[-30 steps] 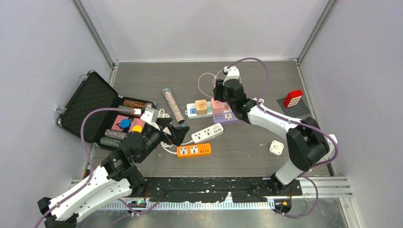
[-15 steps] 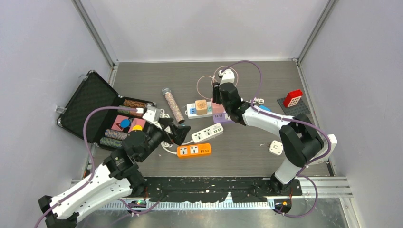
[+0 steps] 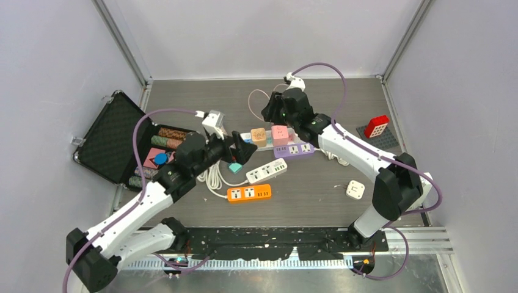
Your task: Insert the plug
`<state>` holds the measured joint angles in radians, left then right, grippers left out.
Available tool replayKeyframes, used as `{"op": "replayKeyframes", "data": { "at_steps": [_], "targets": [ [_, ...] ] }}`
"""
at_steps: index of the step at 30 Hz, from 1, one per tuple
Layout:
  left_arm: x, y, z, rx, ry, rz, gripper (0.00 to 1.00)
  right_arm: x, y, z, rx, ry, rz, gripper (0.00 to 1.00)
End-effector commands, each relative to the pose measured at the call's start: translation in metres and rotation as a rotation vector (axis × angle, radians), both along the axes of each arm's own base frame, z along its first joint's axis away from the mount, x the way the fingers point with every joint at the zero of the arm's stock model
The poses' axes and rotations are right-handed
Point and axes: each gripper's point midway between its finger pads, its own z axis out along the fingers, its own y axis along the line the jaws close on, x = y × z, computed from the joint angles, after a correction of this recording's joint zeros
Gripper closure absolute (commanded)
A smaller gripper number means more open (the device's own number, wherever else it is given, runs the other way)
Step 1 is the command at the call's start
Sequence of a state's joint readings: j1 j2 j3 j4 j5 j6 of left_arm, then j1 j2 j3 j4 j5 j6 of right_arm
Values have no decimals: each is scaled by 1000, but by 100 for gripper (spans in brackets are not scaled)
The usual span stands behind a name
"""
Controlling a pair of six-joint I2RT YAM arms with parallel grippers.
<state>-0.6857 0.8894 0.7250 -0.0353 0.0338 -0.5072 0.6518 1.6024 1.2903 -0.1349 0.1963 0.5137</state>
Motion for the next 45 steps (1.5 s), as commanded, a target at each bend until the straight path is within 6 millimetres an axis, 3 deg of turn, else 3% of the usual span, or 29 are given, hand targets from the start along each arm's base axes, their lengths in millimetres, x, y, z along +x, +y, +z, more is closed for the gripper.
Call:
{"op": "replayKeyframes", "data": {
  "at_steps": [1, 5, 11, 17, 21, 26, 32, 37, 39, 41, 43, 44, 45],
  "targets": [
    [32, -9, 29, 1, -78, -15, 7, -21, 17, 32, 252, 136, -34, 82],
    [61, -17, 24, -46, -53, 1, 10, -25, 21, 37, 356, 174, -64, 81],
    [87, -36, 14, -91, -10, -31, 19, -23, 21, 43, 441, 187, -120, 82],
    [95, -42, 25, -223, -3, -64, 18, -22, 31, 43, 493, 225, -109, 81],
    [104, -36, 23, -237, -16, -35, 17, -23, 37, 43, 527, 251, -92, 81],
    [112, -32, 18, -240, -11, -35, 24, -30, 49, 49, 571, 297, -16, 81],
    [114, -34, 14, -240, 0, -60, 41, -35, 56, 51, 612, 338, 19, 78],
    [115, -36, 11, -247, 1, -70, 49, -35, 58, 54, 643, 354, 33, 78],
    [116, -37, 13, -256, -5, -75, 57, -36, 59, 53, 642, 358, 37, 77],
    [116, -39, 15, -261, -9, -95, 74, -37, 58, 53, 637, 359, 41, 74],
    [115, -42, 15, -258, -11, -125, 97, -37, 57, 52, 618, 340, 49, 61],
    [114, -44, 16, -253, -26, -148, 100, -36, 56, 51, 594, 319, 60, 48],
    [111, -46, 15, -236, -46, -174, 100, -36, 53, 50, 583, 310, 58, 42]
  ]
}}
